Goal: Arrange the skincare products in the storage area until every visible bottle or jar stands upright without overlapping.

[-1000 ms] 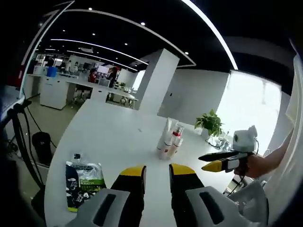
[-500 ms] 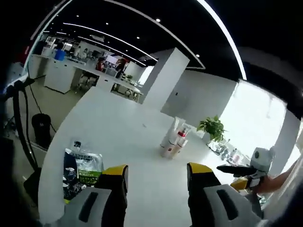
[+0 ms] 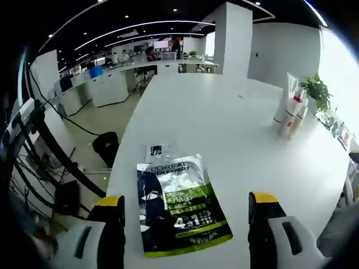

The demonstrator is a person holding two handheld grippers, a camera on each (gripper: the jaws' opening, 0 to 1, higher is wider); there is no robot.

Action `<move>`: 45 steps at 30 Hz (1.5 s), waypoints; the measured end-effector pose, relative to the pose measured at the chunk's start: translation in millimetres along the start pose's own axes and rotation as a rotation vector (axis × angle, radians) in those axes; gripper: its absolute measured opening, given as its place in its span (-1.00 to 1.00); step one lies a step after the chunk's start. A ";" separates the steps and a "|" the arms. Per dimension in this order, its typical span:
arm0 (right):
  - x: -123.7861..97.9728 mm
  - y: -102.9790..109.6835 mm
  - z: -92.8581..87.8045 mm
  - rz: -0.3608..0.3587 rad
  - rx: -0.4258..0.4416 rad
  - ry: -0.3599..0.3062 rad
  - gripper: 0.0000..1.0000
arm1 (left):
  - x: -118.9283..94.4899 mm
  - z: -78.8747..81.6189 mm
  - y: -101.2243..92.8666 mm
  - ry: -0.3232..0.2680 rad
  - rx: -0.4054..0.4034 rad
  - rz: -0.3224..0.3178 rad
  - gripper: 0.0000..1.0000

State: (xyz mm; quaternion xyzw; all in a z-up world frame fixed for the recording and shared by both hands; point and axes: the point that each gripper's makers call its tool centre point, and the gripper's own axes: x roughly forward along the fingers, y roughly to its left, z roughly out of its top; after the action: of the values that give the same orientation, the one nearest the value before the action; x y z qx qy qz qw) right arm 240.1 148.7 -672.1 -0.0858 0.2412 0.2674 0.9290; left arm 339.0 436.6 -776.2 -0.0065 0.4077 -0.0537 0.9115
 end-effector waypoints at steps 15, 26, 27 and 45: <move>5.5 -9.0 -24.7 -0.041 -0.071 0.109 0.15 | 23.9 -25.6 12.0 0.127 0.035 0.007 0.70; 6.8 -10.5 -36.1 -0.033 -0.068 0.159 0.12 | 25.0 -19.9 -0.7 0.111 0.058 0.015 0.40; 6.6 -8.7 -35.5 -0.022 -0.062 0.154 0.12 | 22.1 -22.1 -3.9 0.118 0.029 0.017 0.32; 4.7 28.5 -19.1 0.176 -0.042 0.076 -0.07 | -0.9 -53.0 -89.3 0.233 0.095 -0.058 -0.60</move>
State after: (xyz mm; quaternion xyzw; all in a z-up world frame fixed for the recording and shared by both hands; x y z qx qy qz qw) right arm 220.6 169.4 -691.9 -0.0936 0.2772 0.3494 0.8901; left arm 290.7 349.6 -806.0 0.0313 0.5073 -0.0998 0.8554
